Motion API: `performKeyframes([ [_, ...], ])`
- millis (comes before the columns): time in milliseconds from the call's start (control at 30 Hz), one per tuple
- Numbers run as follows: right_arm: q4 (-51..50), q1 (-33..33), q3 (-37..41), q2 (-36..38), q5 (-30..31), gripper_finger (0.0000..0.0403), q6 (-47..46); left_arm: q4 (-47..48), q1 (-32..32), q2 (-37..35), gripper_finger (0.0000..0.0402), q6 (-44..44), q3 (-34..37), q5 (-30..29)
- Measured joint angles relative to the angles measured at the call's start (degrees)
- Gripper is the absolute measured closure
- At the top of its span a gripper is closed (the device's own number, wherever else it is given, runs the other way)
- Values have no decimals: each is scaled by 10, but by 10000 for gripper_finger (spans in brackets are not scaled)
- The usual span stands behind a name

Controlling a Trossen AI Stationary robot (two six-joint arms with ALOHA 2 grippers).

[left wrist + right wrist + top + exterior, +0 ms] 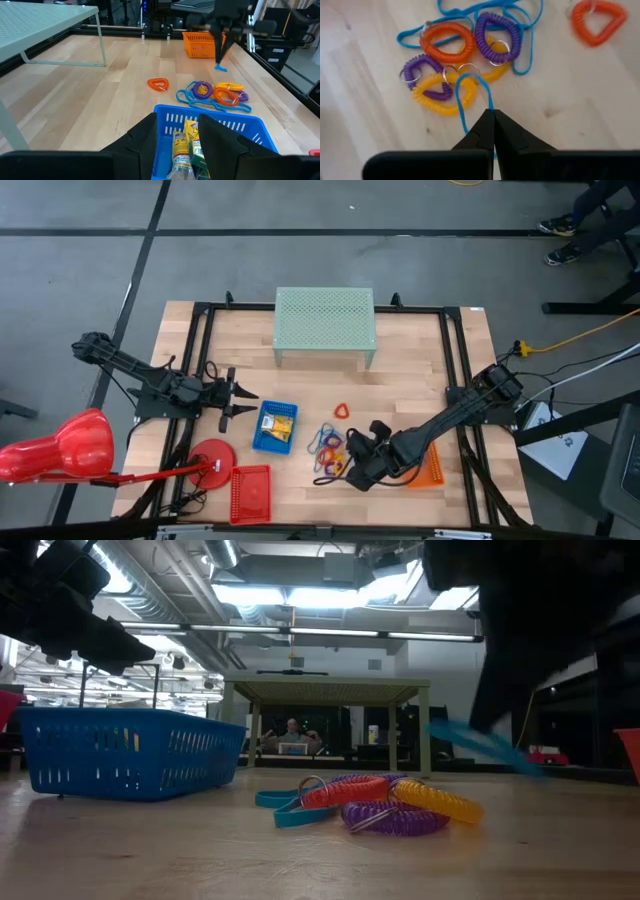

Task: Pick & Place Office Desk Supplies
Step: Put the blue rubber band into the orange bin

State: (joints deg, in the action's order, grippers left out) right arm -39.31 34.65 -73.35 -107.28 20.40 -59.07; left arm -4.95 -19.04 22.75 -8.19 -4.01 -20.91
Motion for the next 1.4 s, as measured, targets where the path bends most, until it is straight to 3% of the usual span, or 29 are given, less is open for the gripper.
performKeyframes([
  [167, -126, 3, -50, 0, 5, 402, -14, 0, 0, 0, 261, 0, 0, 0],
  [433, -348, 38, -112, 20, 23, 402, -121, 0, 0, 0, 261, -2, 0, 3],
  [600, -412, 82, -128, 55, 56, 402, -225, 0, 0, 0, 261, -2, 0, 7],
  [767, -466, 132, -128, 62, 50, 403, -343, 0, 0, 0, 261, -2, 0, 7],
  [1067, -430, 195, -48, 61, -24, 403, -498, -17, 0, 0, 261, -1, 0, 15],
  [1400, -346, 202, 22, 61, -33, 402, -515, -88, 0, 22, 261, 11, 0, 22],
])
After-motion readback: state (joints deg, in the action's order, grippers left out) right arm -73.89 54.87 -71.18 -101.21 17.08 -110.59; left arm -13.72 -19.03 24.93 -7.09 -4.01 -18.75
